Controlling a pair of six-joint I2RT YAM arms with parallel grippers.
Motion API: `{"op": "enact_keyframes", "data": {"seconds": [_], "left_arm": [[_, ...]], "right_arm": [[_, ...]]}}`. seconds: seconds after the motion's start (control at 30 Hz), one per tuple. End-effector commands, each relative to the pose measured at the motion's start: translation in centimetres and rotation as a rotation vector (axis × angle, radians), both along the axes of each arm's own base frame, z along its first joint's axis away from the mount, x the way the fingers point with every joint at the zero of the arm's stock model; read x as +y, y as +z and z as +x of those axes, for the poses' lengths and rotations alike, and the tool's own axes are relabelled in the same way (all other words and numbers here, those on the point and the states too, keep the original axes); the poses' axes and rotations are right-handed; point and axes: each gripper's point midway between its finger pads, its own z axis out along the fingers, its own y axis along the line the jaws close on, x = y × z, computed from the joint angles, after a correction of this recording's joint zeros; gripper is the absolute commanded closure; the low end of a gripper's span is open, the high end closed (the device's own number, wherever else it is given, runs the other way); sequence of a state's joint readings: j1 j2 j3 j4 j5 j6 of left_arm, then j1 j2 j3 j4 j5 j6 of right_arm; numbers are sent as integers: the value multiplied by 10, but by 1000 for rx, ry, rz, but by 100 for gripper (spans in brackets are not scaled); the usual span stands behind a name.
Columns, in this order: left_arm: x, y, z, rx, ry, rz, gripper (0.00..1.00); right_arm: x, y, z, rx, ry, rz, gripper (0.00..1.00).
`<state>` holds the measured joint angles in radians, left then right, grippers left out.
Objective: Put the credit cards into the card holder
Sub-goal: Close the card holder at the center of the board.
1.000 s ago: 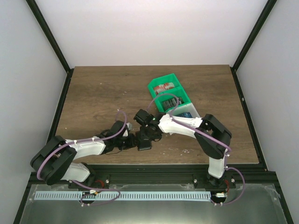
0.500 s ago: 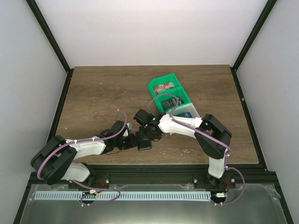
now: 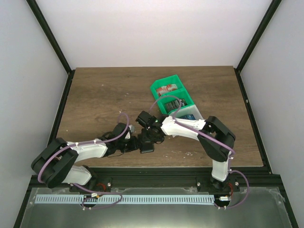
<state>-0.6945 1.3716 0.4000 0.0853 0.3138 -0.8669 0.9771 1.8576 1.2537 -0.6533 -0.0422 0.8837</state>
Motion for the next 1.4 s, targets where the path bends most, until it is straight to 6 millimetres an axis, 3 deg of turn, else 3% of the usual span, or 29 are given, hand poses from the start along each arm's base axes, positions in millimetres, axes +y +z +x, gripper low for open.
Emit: {"op": "enact_keyframes", "data": {"seconds": [0.0,0.63,1.37], "left_arm": [[3,-8,-2,15,-2,32,81],[3,-10,-2,19,-5,38,81],[3,-10,-2,17,-5,40,82]], "right_arm": [[6,-12,-13,61,22,11,100],[13,-16,-18,94,36,39,100],[3,-58,-27,147,39,-61,99]]}}
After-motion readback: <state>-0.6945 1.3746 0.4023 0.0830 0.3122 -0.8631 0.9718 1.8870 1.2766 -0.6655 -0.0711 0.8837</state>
